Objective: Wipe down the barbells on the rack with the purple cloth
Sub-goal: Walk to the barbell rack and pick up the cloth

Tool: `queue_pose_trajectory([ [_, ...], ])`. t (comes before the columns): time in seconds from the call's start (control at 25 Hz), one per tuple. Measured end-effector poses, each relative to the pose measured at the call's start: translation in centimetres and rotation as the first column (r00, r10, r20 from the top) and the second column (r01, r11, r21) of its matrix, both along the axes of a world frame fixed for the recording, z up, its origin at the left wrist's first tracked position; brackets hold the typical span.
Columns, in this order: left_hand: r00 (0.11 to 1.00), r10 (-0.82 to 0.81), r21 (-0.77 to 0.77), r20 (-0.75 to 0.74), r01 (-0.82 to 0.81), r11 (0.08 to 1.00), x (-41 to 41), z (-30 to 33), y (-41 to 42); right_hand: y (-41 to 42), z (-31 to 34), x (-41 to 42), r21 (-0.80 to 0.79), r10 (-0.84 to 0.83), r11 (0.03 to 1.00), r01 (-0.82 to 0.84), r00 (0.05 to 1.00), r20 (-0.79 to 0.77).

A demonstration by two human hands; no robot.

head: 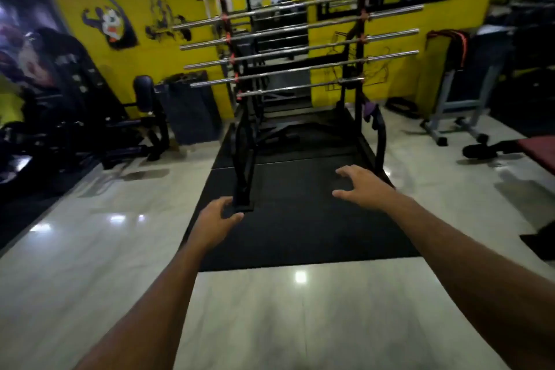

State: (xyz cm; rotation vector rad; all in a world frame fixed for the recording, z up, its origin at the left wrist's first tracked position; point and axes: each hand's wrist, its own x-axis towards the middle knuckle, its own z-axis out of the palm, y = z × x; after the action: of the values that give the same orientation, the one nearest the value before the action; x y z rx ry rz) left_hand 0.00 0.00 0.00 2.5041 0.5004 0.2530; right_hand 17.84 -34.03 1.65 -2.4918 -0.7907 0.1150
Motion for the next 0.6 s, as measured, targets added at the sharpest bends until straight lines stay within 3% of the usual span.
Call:
queue_pose_trajectory([
  [0.32, 0.992, -0.106, -0.175, -0.062, 0.094, 0.98, 17.0, -3.7, -2.0, -2.9, -3.1, 11.6, -0.039, -0.137, 0.99, 0.133, 0.983, -0.121],
  [0.6, 0.975, -0.214, -0.224, -0.055, 0.197, 0.954, 34.9, -4.9, 1.4, -0.1, -5.0, 25.1, -0.038, -0.263, 0.965, 0.26, 0.951, -0.16],
])
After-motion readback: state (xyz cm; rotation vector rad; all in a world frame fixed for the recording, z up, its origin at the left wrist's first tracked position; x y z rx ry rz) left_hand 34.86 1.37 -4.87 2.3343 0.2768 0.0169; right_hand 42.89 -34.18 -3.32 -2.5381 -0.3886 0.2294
